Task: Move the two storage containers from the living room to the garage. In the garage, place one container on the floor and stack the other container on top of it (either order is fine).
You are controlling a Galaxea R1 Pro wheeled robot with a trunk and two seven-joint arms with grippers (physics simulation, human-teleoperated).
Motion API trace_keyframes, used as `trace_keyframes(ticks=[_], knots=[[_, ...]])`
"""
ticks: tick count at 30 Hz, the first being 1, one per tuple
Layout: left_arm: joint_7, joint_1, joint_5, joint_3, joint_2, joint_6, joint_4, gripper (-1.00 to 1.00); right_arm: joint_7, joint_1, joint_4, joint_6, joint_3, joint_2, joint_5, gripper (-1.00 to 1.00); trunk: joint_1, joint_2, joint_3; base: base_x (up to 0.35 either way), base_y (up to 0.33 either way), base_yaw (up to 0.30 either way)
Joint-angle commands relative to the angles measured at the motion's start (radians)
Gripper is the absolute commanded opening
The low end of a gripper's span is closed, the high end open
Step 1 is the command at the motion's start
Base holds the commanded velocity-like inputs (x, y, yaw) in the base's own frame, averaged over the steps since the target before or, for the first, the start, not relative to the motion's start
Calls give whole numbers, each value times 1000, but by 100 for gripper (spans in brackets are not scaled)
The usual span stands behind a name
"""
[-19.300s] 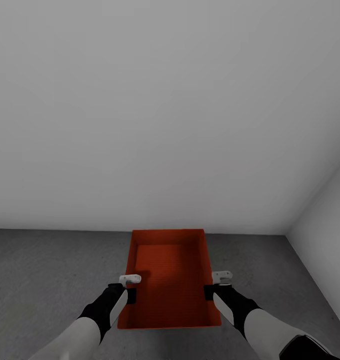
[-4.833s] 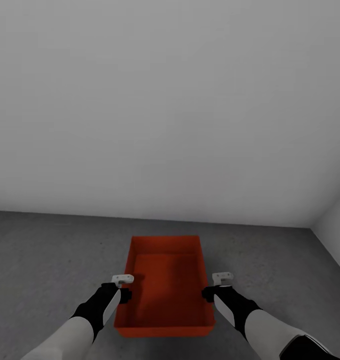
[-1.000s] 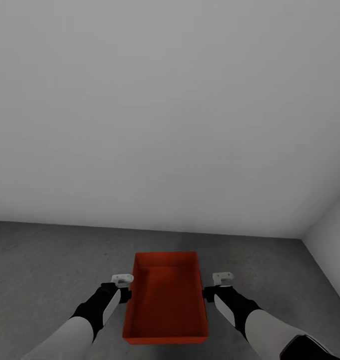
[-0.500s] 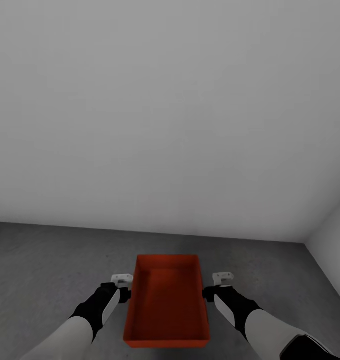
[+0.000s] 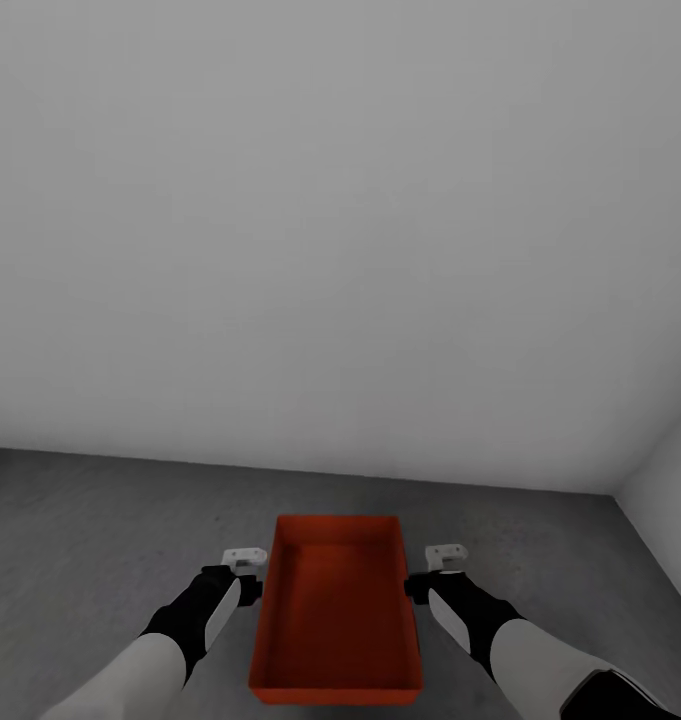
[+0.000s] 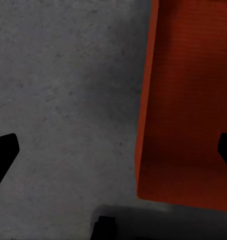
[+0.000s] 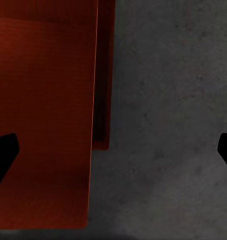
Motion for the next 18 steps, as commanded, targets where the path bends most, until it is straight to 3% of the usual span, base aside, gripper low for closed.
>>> trace_keyframes(ticks=[1, 18], knots=[[6, 0, 7, 0, 0, 4, -2, 100, -7, -1, -2, 5, 8, -1, -8, 100, 0, -1, 1, 0, 0, 2], [7, 0, 7, 0, 0, 4, -2, 100, -7, -1, -2, 5, 8, -1, -8, 100, 0, -1, 27, 0, 0, 0]])
